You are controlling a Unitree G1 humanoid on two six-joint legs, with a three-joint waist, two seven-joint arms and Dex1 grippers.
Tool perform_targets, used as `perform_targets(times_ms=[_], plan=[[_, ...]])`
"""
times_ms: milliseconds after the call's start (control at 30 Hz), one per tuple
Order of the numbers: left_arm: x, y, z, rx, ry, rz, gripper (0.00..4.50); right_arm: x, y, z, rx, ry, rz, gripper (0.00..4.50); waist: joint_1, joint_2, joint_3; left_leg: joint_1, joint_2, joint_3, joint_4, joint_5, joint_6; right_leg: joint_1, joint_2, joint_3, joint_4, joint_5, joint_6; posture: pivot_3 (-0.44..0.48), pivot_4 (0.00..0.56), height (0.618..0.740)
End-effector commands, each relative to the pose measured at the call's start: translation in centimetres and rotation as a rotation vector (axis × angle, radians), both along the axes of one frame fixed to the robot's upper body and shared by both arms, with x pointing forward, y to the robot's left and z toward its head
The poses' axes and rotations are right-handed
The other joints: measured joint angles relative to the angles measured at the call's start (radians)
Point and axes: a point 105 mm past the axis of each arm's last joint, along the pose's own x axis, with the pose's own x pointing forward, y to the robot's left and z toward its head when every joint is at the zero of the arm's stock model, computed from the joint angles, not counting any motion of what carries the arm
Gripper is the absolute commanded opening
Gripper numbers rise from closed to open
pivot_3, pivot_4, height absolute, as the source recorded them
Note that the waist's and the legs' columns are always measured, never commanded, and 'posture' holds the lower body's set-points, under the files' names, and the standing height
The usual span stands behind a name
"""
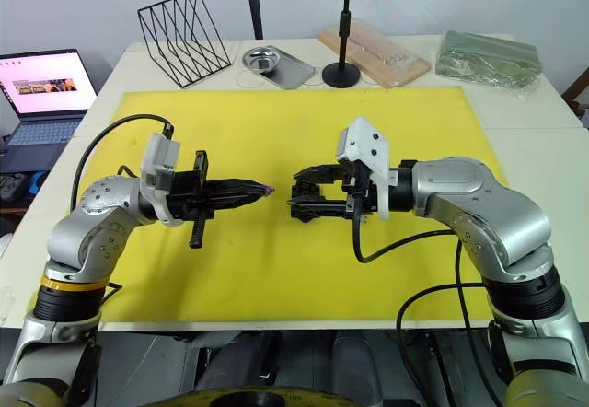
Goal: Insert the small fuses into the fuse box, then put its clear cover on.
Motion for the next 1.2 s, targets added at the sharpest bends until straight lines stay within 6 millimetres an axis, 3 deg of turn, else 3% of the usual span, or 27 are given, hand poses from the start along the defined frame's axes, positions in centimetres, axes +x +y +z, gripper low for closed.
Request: perform_targets(times_ms=[33,400,1200], plan=[[0.1,0.0,0.3,-0.003,-0.043,-0.006,0.0,-0.6,0.6,1.0,0.01,-0.058,0.033,0.97,0.0,0.0,0.0,0.0,0.0,0.0,0.0,0.0,0.0,0.0,0.0,0.0,0.0,0.0,0.0,0.0,0.15,0.74],[0.2,-0.4,0.2,-0.012,-0.081,-0.024,0.0,-0.8,1.5,1.8,0.032,-0.05,0.051,0.97,0.0,0.0,0.0,0.0,0.0,0.0,0.0,0.0,0.0,0.0,0.001,0.0,0.0,0.0,0.0,0.0,0.15,0.74],[0.0,-0.7,0.2,-0.029,-0.115,-0.05,0.0,-1.0,1.5,0.5,0.023,-0.037,0.056,0.97,0.0,0.0,0.0,0.0,0.001,0.0,0.0,0.0,0.0,0.0,0.001,0.0,0.0,0.0,0.0,0.0,0.15,0.74]])
